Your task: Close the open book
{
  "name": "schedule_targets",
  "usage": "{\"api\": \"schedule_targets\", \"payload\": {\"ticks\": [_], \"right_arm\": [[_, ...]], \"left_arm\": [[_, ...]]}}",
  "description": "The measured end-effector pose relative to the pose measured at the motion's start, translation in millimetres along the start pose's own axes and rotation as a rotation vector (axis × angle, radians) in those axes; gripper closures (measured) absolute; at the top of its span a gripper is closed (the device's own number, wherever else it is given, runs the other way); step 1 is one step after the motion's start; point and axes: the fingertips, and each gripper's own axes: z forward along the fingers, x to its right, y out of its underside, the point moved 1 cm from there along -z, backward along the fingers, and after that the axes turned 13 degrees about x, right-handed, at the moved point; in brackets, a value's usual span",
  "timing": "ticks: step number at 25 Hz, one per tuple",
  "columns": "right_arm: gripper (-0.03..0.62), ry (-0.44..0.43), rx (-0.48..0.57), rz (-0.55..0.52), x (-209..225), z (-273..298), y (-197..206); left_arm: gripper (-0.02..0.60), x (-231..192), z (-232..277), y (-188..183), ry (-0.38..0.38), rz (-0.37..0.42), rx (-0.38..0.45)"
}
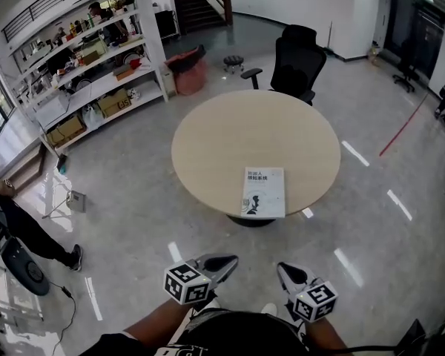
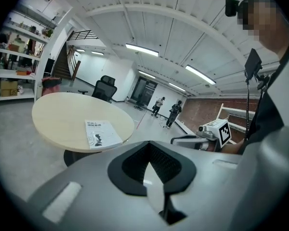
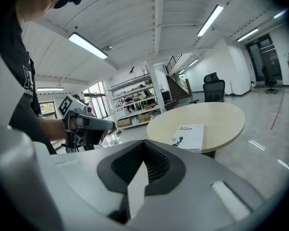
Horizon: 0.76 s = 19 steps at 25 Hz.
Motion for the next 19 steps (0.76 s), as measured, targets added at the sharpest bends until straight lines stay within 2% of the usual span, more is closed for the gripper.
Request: {"api": "schedule_targets", "payload": {"ticks": [4, 10, 19], "right_arm": [[0.588, 0.036, 0.012, -0.001, -6.1, 3.1, -0.6], [0.588, 0.080, -0.002, 0.003, -12.0, -0.4, 3.3], [0.588, 0.061, -0.021, -0.027, -23.8, 8.5, -0.6]], "left_arm": [[0.575, -11.2, -4.9, 6.7, 0.022, -0.021, -0.025], [0.575, -9.9, -4.3, -2.9, 0.076, -0.010, -0.012], [0.575, -16.8, -10.2, 5.3, 0.074, -0.043, -0.007]]}}
